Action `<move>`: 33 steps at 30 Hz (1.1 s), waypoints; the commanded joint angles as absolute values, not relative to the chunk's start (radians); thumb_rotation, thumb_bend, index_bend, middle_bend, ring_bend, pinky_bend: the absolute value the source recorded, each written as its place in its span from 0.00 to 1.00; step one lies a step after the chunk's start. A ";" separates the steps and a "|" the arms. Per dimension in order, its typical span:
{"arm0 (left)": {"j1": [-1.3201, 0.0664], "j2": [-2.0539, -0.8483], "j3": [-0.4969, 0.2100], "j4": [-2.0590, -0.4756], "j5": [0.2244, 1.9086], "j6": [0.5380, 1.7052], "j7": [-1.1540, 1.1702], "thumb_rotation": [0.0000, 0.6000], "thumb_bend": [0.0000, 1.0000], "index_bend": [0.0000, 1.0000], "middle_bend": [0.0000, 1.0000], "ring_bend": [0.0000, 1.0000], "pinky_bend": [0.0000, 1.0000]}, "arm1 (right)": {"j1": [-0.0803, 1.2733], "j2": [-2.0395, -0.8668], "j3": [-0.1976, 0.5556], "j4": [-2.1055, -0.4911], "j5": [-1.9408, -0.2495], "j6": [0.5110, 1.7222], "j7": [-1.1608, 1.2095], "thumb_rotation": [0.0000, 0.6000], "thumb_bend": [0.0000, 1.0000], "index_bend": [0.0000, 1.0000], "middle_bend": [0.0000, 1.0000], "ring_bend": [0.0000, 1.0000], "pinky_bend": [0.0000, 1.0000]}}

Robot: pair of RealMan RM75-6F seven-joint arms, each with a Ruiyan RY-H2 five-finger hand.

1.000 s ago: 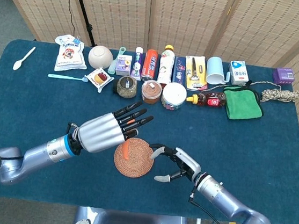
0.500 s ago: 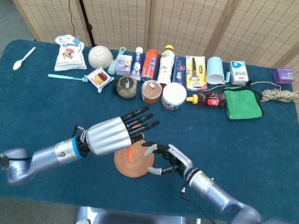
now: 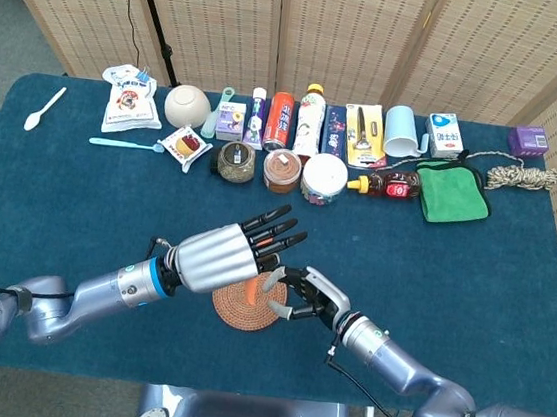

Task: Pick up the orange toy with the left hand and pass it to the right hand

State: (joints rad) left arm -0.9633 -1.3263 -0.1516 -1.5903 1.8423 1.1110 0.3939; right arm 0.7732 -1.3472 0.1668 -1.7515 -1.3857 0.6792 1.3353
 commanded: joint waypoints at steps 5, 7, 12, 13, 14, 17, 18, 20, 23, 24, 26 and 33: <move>-0.978 -1.349 -0.148 -1.576 1.841 1.091 0.407 1.00 0.50 0.66 0.14 0.10 0.03 | 0.775 -1.352 0.170 -1.747 -1.391 0.666 1.338 1.00 0.37 0.46 0.18 0.05 0.03; -0.981 -1.356 -0.148 -1.572 1.840 1.087 0.411 1.00 0.50 0.66 0.14 0.10 0.03 | 0.774 -1.354 0.170 -1.745 -1.391 0.663 1.337 1.00 0.37 0.46 0.18 0.05 0.03; -0.989 -1.368 -0.145 -1.566 1.841 1.076 0.423 1.00 0.50 0.66 0.14 0.10 0.03 | 0.772 -1.359 0.173 -1.743 -1.390 0.659 1.342 1.00 0.37 0.46 0.18 0.05 0.02; -0.992 -1.373 -0.144 -1.562 1.843 1.073 0.430 1.00 0.50 0.66 0.14 0.09 0.03 | 0.772 -1.361 0.173 -1.742 -1.391 0.657 1.344 1.00 0.37 0.46 0.18 0.05 0.02; -0.993 -1.376 -0.144 -1.562 1.843 1.073 0.432 1.00 0.50 0.66 0.14 0.09 0.03 | 0.772 -1.362 0.173 -1.741 -1.393 0.656 1.344 1.00 0.37 0.46 0.18 0.05 0.02; -0.995 -1.381 -0.144 -1.561 1.842 1.072 0.437 1.00 0.50 0.66 0.14 0.09 0.03 | 0.771 -1.363 0.174 -1.740 -1.395 0.654 1.343 1.00 0.37 0.47 0.18 0.05 0.02; -0.995 -1.381 -0.144 -1.561 1.842 1.072 0.439 1.00 0.50 0.66 0.14 0.09 0.03 | 0.771 -1.364 0.174 -1.740 -1.395 0.653 1.344 1.00 0.37 0.47 0.18 0.05 0.02; -0.997 -1.384 -0.144 -1.560 1.841 1.069 0.447 1.00 0.50 0.66 0.14 0.09 0.03 | 0.771 -1.364 0.175 -1.741 -1.398 0.651 1.345 1.00 0.37 0.47 0.18 0.05 0.02; -0.999 -1.387 -0.142 -1.560 1.839 1.066 0.452 1.00 0.50 0.66 0.14 0.09 0.03 | 0.770 -1.365 0.175 -1.742 -1.399 0.648 1.346 1.00 0.37 0.47 0.18 0.05 0.02; -0.999 -1.387 -0.142 -1.560 1.839 1.066 0.454 1.00 0.50 0.66 0.14 0.09 0.03 | 0.770 -1.365 0.175 -1.742 -1.399 0.648 1.346 1.00 0.37 0.47 0.18 0.05 0.02; -0.999 -1.388 -0.142 -1.560 1.836 1.065 0.456 1.00 0.50 0.66 0.14 0.09 0.03 | 0.771 -1.365 0.175 -1.742 -1.401 0.646 1.344 1.00 0.37 0.47 0.18 0.05 0.02; -1.004 -1.394 -0.141 -1.559 1.832 1.060 0.462 1.00 0.50 0.66 0.14 0.09 0.03 | 0.771 -1.367 0.177 -1.743 -1.400 0.640 1.341 1.00 0.37 0.47 0.18 0.05 0.02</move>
State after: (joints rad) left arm -1.0036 -1.3937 -0.1411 -1.5592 1.8320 1.0602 0.4621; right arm 0.7710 -1.3673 0.1766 -1.7429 -1.3998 0.6402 1.3412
